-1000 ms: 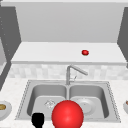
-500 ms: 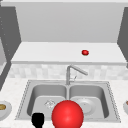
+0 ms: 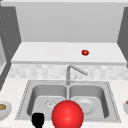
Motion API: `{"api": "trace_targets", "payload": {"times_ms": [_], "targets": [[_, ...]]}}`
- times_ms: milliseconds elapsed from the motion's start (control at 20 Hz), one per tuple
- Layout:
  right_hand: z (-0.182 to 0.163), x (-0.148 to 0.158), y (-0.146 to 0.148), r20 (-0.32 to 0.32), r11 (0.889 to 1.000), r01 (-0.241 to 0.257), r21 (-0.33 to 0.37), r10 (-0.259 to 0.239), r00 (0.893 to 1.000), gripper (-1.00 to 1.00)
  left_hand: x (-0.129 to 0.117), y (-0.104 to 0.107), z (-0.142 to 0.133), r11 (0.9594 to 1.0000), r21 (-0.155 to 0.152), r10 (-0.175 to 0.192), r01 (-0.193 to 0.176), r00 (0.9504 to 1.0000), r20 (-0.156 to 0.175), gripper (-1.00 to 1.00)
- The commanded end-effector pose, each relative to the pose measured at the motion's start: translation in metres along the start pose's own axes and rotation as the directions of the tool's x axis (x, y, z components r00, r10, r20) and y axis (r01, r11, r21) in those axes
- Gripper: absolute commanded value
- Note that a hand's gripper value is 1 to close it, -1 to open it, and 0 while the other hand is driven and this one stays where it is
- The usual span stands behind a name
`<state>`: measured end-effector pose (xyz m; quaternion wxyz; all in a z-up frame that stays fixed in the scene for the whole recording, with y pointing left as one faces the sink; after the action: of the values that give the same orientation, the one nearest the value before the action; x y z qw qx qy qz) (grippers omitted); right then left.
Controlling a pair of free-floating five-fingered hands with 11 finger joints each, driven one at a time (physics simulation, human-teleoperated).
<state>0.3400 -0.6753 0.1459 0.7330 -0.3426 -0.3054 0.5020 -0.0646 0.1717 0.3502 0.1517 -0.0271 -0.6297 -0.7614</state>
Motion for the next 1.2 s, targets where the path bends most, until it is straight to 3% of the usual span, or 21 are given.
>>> {"api": "trace_targets", "payload": {"times_ms": [0,200,400,800,1050,1150], "targets": [[0.01,0.008,-0.01,-0.021,0.999,-0.035,-0.028,0.034,0.999,-1.0,0.0,0.0,0.0,1.0,0.0,0.0,0.0,1.0,0.0,0.0],[0.015,0.025,-0.011,-0.022,0.996,-0.088,-0.024,0.088,0.996,-1.0,0.0,0.0,0.0,1.0,0.0,0.0,0.0,1.0,0.0,0.0],[0.023,0.038,-0.015,-0.012,0.993,-0.109,-0.046,0.109,0.994,-1.0,0.0,0.0,0.0,1.0,0.0,0.0,0.0,1.0,0.0,0.0],[0.047,0.052,-0.02,-0.003,0.993,-0.071,-0.095,0.071,0.998,-1.0,0.0,0.0,0.0,1.0,0.0,0.0,0.0,1.0,0.0,0.0],[0.057,0.065,-0.01,0.008,0.984,-0.058,-0.168,0.06,0.998,-1.0,0.0,0.0,0.0,1.0,0.0,0.0,0.0,1.0,0.0,0.0],[0.065,0.069,-0.002,0.016,0.987,-0.054,-0.151,0.057,0.998,-1.0,0.0,0.0,0.0,1.0,0.0,0.0,0.0,1.0,0.0,0.0]]}}
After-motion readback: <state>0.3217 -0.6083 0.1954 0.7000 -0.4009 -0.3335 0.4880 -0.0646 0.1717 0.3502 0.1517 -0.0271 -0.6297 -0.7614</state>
